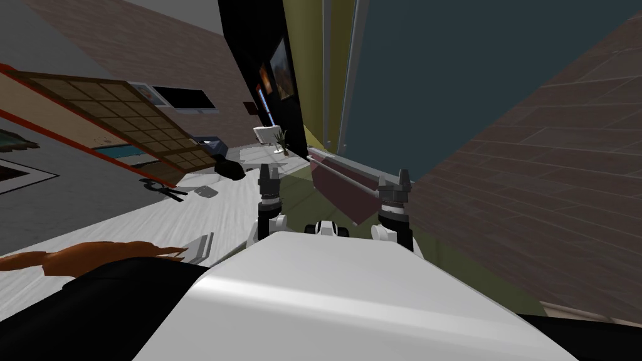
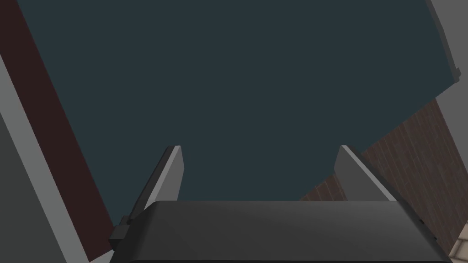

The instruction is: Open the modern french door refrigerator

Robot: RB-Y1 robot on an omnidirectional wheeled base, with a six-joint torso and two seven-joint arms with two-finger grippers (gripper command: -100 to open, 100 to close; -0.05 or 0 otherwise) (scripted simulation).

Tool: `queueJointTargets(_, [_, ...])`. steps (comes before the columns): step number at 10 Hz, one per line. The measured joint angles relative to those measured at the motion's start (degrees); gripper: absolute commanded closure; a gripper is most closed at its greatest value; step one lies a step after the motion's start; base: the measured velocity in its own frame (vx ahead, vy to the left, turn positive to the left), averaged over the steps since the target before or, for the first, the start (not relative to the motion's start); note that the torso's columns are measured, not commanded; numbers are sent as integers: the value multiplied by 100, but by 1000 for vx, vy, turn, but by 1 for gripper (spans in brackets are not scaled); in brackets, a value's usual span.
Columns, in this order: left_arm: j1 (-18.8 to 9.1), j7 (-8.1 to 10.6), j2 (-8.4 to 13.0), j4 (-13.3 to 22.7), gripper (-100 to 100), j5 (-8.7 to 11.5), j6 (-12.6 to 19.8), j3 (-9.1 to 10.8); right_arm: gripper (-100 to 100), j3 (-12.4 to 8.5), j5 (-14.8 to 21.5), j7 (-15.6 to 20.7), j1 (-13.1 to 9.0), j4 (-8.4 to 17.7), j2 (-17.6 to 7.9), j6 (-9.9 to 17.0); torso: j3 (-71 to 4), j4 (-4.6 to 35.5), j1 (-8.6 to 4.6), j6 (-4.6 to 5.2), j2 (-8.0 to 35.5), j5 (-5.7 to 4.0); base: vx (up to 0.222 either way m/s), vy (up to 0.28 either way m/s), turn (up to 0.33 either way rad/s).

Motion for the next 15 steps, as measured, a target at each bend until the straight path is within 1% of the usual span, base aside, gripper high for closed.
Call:
queueJointTargets(1, [0,0,0,1,0,0,0,0,-100,37,-49,-163,-27,66,-143,-29,-112,56,0,-1,53,0,7,-7,-20])
queueJointTargets(4, [0,0,0,1,0,0,0,0,-100,132,-167,-582,-46,180,-370,-121,-143,79,3,0,74,1,11,-8,-56])
queueJointTargets(6, [0,0,0,1,0,0,0,0,-100,180,-249,-880,-92,255,-474,-157,-142,80,3,0,75,1,11,-7,-41])
queueJointTargets(12, [0,0,0,1,0,0,0,0,-100,389,-512,-1814,-191,506,-684,-310,-143,79,2,0,74,0,11,-8,-59])
queueJointTargets(14, [0,0,0,1,0,0,0,0,-100,423,-558,-2098,-207,556,-712,-351,-142,80,5,-2,77,1,10,-7,-34])
queueJointTargets(15, [0,0,0,1,0,0,0,0,-100,475,-615,-2246,-227,618,-738,-388,-142,80,2,0,75,0,13,-8,-61])
